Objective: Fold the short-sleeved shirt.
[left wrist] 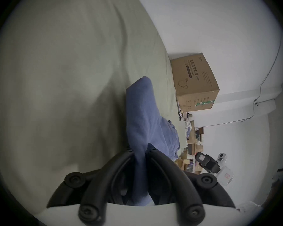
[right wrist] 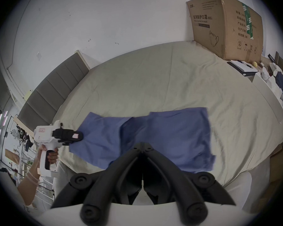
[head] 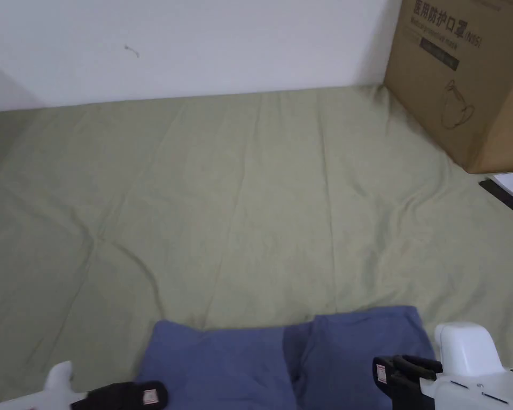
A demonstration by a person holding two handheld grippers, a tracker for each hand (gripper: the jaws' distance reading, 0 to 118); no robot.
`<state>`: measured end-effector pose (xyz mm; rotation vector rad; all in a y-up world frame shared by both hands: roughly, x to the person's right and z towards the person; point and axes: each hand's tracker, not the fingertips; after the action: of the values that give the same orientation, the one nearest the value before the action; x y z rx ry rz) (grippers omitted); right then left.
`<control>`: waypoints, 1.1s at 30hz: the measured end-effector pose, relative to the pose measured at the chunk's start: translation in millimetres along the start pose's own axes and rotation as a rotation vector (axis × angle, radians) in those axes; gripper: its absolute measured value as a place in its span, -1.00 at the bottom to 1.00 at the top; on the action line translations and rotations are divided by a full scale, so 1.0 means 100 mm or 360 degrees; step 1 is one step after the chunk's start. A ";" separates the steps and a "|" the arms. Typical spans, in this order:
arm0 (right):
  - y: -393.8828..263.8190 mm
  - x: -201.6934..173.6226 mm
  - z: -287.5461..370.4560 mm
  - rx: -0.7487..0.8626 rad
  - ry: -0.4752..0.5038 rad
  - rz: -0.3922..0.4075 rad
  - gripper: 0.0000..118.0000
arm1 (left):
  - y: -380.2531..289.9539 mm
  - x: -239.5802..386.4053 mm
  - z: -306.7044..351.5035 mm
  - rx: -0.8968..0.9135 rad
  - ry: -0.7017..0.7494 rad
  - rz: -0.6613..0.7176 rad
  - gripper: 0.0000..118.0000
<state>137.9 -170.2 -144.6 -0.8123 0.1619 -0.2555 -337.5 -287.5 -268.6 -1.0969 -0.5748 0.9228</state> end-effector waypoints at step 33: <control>-0.26 0.60 0.22 0.0047 0.0007 -0.0224 -1.00 | -0.60 1.97 -2.03 -0.0544 0.0343 -0.0811 0.20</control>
<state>196.3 -188.8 -113.2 -0.7949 0.1049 -0.3915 -56.0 -228.8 -297.2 -1.2542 -0.8027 0.2640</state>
